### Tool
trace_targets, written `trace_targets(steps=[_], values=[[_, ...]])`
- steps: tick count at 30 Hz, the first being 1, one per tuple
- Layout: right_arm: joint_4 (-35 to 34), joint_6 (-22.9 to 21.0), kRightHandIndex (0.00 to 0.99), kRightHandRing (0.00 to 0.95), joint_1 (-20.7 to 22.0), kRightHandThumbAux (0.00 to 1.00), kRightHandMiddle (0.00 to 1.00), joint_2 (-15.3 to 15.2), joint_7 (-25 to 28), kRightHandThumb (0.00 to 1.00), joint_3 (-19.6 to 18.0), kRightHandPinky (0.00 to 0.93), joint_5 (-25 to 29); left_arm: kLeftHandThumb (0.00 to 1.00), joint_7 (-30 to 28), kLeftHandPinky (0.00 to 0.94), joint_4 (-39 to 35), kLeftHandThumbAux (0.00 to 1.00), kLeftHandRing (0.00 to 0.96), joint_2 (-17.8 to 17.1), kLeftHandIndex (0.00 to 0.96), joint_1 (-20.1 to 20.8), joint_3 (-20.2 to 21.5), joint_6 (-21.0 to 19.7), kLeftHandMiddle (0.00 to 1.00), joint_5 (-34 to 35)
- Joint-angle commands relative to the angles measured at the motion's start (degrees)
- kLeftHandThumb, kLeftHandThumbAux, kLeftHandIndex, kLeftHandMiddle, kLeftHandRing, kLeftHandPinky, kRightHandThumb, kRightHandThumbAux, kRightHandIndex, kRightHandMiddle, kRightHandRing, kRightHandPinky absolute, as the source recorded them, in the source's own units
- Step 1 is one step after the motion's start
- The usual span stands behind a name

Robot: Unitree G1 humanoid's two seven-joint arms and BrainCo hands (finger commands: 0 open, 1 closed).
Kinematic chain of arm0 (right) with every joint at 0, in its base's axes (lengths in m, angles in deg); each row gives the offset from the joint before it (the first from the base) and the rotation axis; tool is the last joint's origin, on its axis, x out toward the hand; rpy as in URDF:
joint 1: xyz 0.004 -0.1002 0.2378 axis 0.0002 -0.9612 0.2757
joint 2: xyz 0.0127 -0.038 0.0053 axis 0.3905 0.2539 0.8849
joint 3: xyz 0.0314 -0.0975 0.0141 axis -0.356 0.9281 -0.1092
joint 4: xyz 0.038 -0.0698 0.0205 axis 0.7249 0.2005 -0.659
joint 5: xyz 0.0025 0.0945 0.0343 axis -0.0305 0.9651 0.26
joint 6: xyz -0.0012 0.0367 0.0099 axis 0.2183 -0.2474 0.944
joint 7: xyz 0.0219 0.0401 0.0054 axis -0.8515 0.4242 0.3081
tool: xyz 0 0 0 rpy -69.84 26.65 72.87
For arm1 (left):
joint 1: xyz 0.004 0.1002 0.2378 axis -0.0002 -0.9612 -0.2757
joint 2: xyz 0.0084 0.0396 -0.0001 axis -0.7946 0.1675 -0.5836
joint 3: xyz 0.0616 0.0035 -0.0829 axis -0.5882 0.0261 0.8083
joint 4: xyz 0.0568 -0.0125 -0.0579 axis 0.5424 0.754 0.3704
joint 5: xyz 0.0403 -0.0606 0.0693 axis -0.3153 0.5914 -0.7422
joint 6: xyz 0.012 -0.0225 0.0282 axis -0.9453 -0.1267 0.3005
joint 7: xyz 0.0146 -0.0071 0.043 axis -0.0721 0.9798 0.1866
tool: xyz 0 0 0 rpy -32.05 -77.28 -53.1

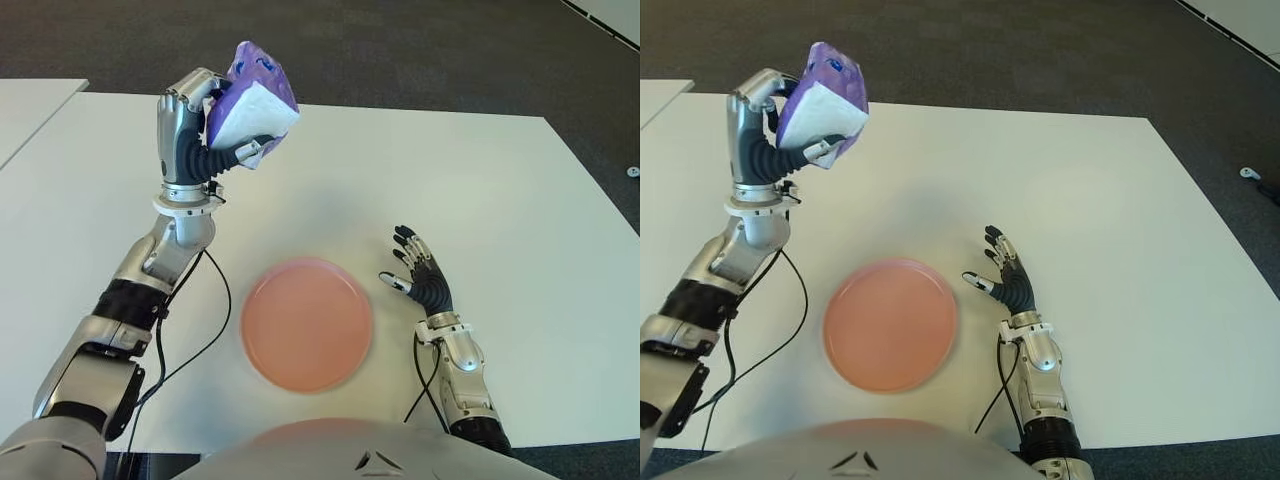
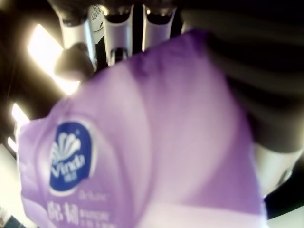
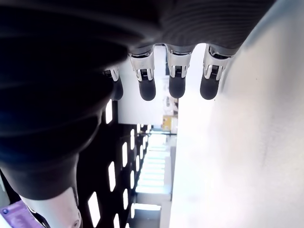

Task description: Put the tissue paper into the plate.

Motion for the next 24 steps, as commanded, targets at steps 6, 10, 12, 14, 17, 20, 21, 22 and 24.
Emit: trace_targets(steps=[6,10,12,14,17,20,21,22,24], values=[[9.6,-2.3,0.000,0.000,-3.0,0.791,0.000,1.8,-0.3,0.000,0.5,0.000,-0.1,0.752,-18.3,0.867,-25.8,0.694,0.878,2.1,0.444,-12.2,3.5,-10.6,0.875,8.3],[10.0,-2.3,0.000,0.000,-2.8,0.793,0.000,2.0,-0.4,0.000,0.6,0.000,-0.2,0.752,-24.0,0.870,-29.2,0.694,0.878,1.6,0.444,-14.5,4.0,-11.9,0.874,8.7],[10.1,-2.2,0.000,0.000,-2.7,0.792,0.000,2.0,-0.4,0.000,0.7,0.000,-0.2,0.753,-26.4,0.871,-30.7,0.694,0.879,1.9,0.444,-15.7,4.0,-12.2,0.874,8.4],[9.8,-2.5,0.000,0.000,-2.7,0.790,0.000,2.0,-0.4,0.000,0.9,0.000,-0.3,0.752,-32.1,0.869,-30.6,0.694,0.879,-0.7,0.444,-19.2,1.5,-8.3,0.873,10.6],[9.7,-2.8,0.000,0.000,-2.7,0.780,0.000,2.0,-0.6,0.000,0.9,0.000,-0.4,0.752,-40.0,0.854,-29.5,0.694,0.870,-3.4,0.444,-20.8,-0.1,-4.7,0.866,15.7],[9.8,-2.6,0.000,0.000,-2.6,0.774,0.000,2.1,-0.7,0.000,0.9,0.000,-0.4,0.752,-46.8,0.850,-28.4,0.694,0.864,-5.1,0.444,-21.0,-1.1,-3.2,0.861,19.9],[9.9,-2.5,0.000,0.000,-2.6,0.772,0.000,2.1,-0.7,0.000,0.9,0.000,-0.4,0.752,-48.4,0.849,-28.1,0.694,0.861,-5.5,0.444,-21.1,-1.3,-2.7,0.858,20.5],[9.9,-2.5,0.000,0.000,-2.6,0.771,0.000,2.2,-0.8,0.000,0.9,0.000,-0.4,0.752,-50.4,0.848,-27.6,0.694,0.860,-6.1,0.444,-21.1,-1.5,-2.1,0.856,20.9],[9.9,-2.8,0.000,0.000,-2.5,0.769,0.000,2.2,-1.0,0.000,0.9,0.000,-0.5,0.752,-54.7,0.845,-27.4,0.694,0.858,-7.6,0.444,-21.0,-1.9,-1.6,0.854,22.1]])
